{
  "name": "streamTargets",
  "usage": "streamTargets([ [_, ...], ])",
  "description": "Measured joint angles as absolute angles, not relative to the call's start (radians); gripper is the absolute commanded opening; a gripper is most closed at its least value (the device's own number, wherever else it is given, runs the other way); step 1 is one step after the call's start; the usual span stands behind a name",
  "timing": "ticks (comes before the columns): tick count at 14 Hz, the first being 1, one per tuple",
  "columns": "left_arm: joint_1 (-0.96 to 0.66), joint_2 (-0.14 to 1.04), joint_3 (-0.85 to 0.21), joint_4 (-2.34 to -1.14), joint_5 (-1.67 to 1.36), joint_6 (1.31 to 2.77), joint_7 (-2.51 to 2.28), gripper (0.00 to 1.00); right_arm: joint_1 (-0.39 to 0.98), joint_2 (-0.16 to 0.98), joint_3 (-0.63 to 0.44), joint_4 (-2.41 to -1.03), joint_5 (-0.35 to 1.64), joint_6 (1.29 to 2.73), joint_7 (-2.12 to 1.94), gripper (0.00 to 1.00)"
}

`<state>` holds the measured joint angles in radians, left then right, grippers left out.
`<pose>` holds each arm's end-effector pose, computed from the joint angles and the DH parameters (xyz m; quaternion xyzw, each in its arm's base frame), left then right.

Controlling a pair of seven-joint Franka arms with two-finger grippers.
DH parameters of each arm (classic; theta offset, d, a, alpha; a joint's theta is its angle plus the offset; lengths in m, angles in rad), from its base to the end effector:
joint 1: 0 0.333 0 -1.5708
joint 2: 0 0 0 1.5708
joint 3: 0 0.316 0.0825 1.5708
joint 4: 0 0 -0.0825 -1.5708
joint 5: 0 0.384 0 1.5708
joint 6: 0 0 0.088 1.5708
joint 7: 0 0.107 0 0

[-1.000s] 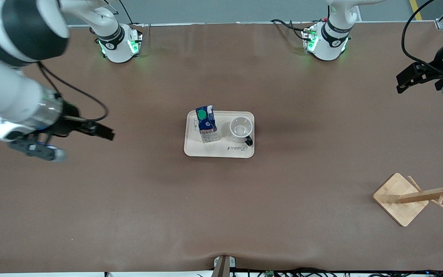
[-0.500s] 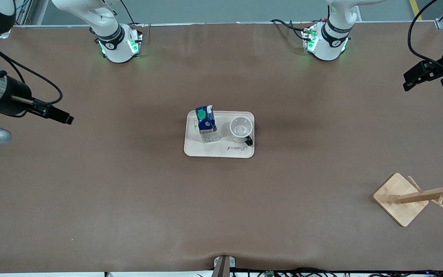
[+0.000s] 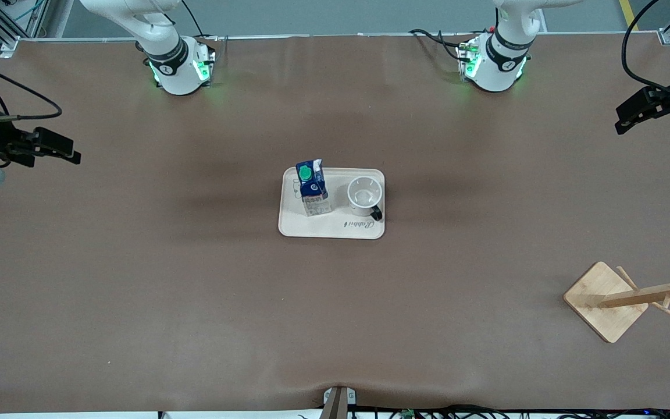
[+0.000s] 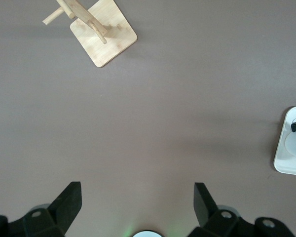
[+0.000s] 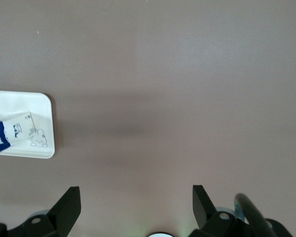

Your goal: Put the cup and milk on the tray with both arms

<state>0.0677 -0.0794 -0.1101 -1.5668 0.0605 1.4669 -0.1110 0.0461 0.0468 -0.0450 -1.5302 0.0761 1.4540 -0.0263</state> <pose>0.5186 -0.0177 0.6600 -0.9987 -0.0373 0.0078 0.0352 0.5559 0.0101 0.6083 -0.9973 -0.0157 0.0609 0.0377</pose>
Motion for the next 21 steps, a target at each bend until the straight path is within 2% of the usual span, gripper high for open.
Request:
streamTargets([
  [9, 0.066, -0.080, -0.115, -1.574, 0.060, 1.467, -0.111, 1.00, 0.004, -0.012, -0.016, -1.509, 0.060, 1.375, -0.026, 1.00],
  [21, 0.064, -0.078, -0.126, -1.568, 0.059, 1.468, -0.110, 1.00, 0.001, -0.015, -0.020, -1.497, 0.058, 1.405, -0.025, 1.00],
])
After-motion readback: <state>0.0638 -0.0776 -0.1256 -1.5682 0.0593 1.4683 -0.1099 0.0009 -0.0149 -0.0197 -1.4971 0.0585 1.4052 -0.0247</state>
